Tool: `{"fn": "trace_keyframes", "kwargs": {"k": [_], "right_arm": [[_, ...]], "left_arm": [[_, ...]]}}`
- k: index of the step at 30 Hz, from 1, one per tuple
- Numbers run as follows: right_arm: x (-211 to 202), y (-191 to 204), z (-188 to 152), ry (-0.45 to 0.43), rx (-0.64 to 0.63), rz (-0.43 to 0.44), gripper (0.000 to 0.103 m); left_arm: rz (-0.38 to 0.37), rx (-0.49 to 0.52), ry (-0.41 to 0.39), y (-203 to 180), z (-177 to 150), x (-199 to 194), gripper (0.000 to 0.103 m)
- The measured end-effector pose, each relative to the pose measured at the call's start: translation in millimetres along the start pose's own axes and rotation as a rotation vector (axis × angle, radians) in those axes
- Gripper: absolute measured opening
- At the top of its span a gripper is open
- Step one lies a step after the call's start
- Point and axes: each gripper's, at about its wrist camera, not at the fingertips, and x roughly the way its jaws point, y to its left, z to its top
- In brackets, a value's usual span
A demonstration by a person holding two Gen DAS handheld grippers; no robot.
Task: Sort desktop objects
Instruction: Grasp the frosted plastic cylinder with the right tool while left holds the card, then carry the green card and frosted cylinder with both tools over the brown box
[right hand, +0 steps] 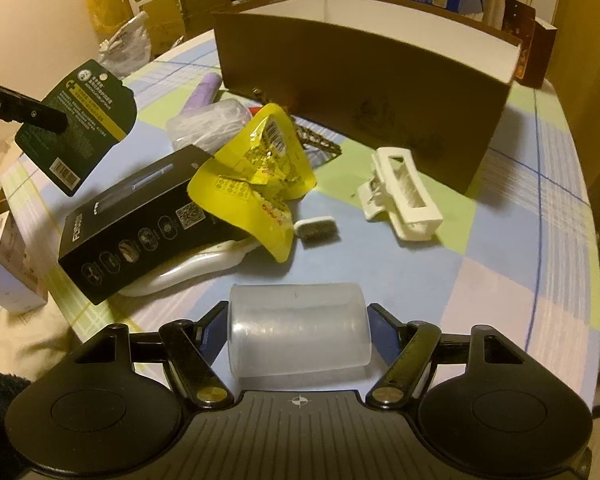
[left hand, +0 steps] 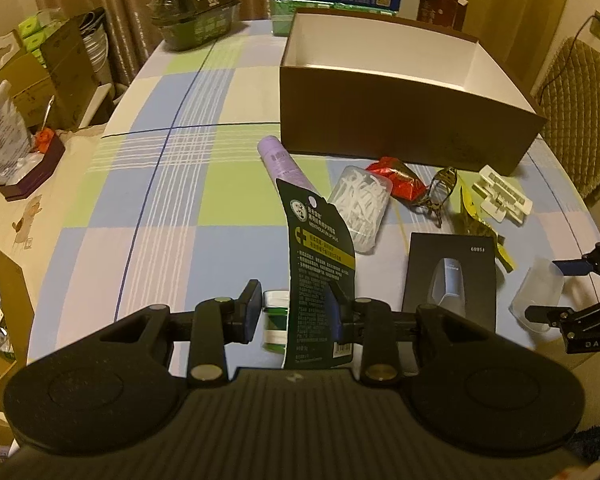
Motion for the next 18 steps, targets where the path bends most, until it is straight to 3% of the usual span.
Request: {"fn": "trace_keyframes", "kwargs": {"k": [11,18], "right_arm": [[-36,-40,10,-0.056,0.093,-0.014,0.07],[-53,-65,36,-0.127,0.158,-0.034,0.07]], "left_arm": [[-0.007,-0.037,-0.08,-7,17,-16,0.029],[-0.066,-0.03,-0.159,-7,51,-24,0.029]]}}
